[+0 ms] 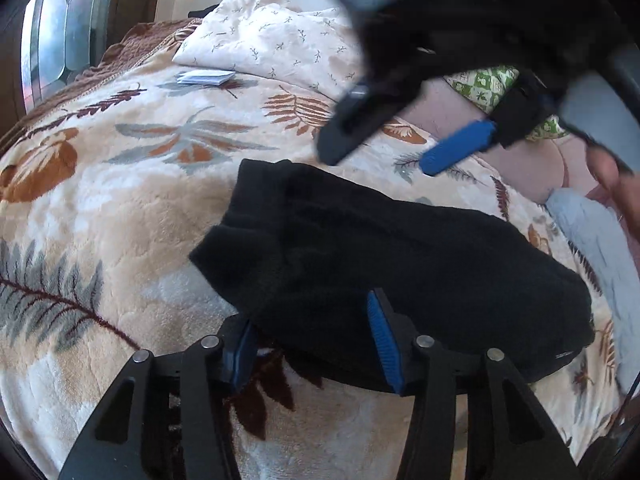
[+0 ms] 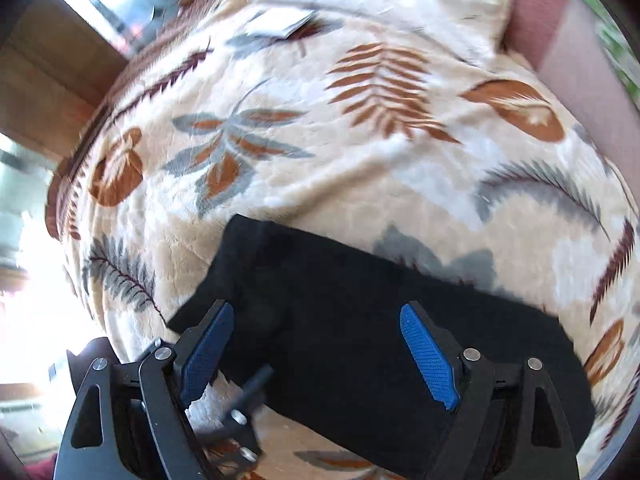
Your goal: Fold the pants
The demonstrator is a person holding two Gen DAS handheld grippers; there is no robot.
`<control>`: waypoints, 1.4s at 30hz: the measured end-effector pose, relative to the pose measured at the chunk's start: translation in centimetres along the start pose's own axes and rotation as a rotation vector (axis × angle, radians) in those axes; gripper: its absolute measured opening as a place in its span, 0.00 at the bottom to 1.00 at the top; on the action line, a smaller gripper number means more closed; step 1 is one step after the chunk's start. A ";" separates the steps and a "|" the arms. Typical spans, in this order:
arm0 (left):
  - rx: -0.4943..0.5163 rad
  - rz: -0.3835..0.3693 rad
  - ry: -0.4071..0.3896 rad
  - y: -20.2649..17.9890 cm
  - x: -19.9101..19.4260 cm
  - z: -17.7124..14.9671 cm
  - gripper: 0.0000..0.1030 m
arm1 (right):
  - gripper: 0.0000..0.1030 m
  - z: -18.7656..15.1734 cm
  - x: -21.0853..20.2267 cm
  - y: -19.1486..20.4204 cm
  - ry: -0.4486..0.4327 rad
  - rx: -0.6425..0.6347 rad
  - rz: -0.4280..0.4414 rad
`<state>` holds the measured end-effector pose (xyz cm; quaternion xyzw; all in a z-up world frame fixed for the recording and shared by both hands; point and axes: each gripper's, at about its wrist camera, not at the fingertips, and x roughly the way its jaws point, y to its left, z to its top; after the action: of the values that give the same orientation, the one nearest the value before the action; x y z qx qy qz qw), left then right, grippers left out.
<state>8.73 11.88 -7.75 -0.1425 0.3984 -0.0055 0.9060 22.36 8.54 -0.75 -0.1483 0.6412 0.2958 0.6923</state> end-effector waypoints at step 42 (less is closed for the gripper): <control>0.122 -0.134 0.026 -3.0 0.7 1.2 0.13 | 0.21 2.1 3.0 4.8 0.182 -0.268 -0.291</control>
<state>10.43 9.21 -6.70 -0.1133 0.3986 -0.0920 0.9054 21.20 14.17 -2.56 -0.3562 0.6277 0.2606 0.6413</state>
